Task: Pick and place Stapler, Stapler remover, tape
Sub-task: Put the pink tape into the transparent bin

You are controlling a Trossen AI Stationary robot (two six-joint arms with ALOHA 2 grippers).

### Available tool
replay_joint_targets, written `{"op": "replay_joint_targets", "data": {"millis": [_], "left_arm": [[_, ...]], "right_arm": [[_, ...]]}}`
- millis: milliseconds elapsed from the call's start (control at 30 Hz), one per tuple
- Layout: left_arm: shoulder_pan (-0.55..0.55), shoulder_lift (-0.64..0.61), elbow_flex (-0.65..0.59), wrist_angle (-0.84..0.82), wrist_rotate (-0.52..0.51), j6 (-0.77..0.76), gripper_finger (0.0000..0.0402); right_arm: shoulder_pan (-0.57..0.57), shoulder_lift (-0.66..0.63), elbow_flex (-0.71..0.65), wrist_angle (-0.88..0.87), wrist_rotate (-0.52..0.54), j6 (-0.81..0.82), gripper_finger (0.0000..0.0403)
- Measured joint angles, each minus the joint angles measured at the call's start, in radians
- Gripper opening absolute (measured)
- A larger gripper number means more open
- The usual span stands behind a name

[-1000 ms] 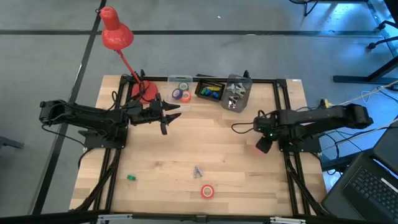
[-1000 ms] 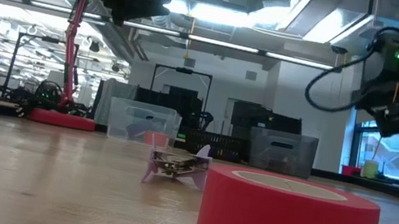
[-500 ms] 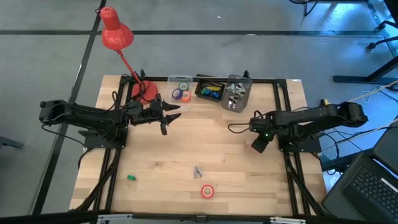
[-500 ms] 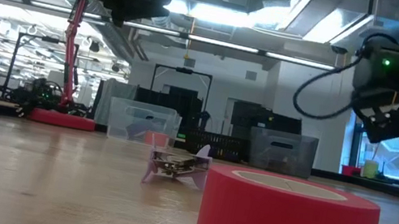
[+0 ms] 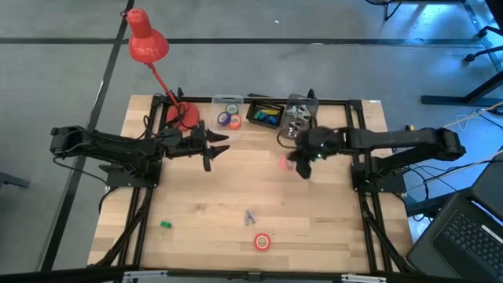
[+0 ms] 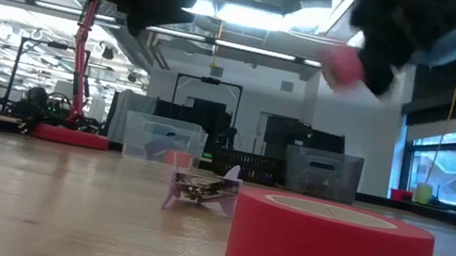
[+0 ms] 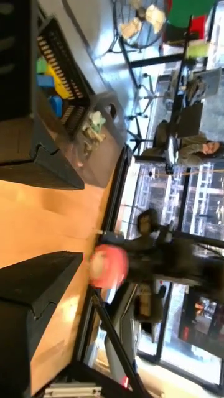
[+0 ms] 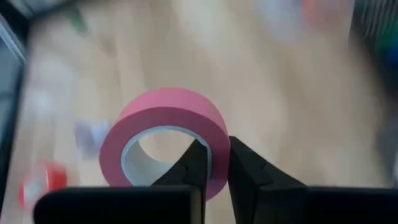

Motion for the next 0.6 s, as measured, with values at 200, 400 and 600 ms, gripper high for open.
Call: {"op": "replay_joint_targets", "data": {"millis": [200,400,600], "left_arm": [[0.000,0.118,-0.001,0.222,0.099,0.013,0.0164],[0.000,0.296,0.091,0.389,0.232,0.026,0.0164],[0.000,0.425,0.242,0.363,0.384,0.079,0.0164]], "right_arm": [[0.000,0.052,0.111,0.286,0.088,-0.204,0.0036],[-0.001,0.156,0.215,0.363,0.108,-0.304,0.0036],[-0.001,0.243,0.299,0.273,0.100,-0.333,0.0036]]}}
